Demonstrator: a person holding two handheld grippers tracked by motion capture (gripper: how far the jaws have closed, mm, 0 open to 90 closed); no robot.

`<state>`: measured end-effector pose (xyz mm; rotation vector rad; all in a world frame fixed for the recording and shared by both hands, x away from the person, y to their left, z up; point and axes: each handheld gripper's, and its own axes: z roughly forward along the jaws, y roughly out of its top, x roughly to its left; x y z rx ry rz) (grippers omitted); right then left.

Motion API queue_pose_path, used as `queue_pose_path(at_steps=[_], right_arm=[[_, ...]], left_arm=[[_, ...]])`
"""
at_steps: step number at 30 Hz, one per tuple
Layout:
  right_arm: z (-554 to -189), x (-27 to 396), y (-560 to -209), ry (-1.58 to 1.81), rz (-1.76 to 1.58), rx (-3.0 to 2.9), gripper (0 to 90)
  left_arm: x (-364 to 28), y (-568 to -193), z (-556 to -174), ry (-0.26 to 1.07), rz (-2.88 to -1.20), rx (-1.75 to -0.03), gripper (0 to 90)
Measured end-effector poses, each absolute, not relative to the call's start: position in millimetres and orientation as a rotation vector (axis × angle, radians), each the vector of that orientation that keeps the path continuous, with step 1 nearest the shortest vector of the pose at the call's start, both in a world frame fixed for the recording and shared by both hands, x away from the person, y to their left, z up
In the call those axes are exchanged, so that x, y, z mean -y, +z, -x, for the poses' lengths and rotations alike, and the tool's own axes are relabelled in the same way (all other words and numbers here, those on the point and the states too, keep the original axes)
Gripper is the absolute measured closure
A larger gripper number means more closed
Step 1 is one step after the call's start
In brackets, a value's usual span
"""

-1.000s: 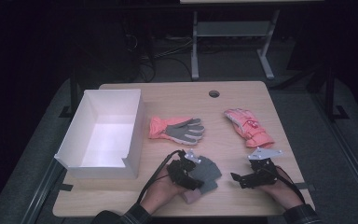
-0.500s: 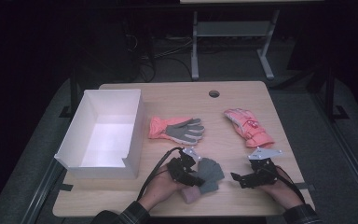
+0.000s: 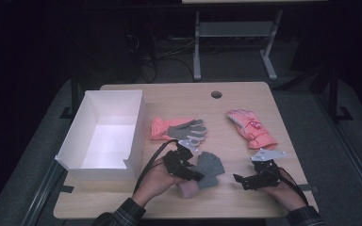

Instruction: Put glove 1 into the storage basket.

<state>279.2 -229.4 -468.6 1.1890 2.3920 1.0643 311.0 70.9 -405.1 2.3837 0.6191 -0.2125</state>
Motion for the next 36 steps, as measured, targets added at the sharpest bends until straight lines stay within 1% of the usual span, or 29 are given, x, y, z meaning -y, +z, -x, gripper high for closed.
queue_pose_path(at_steps=[14, 27, 36], right_arm=[[-280, 229, -469, 1.069, -1.184, -2.395, 2.8], [-280, 228, -469, 1.075, -1.171, -2.403, 2.8], [-279, 229, -468, 1.080, -1.176, -2.395, 2.8]], left_arm=[[-90, -365, -328, -0.159, -2.358, -0.642, 65.2], [-117, -331, -344, -0.095, -2.288, -0.685, 65.2], [-139, -309, -352, -0.023, -2.224, -0.718, 65.3]])
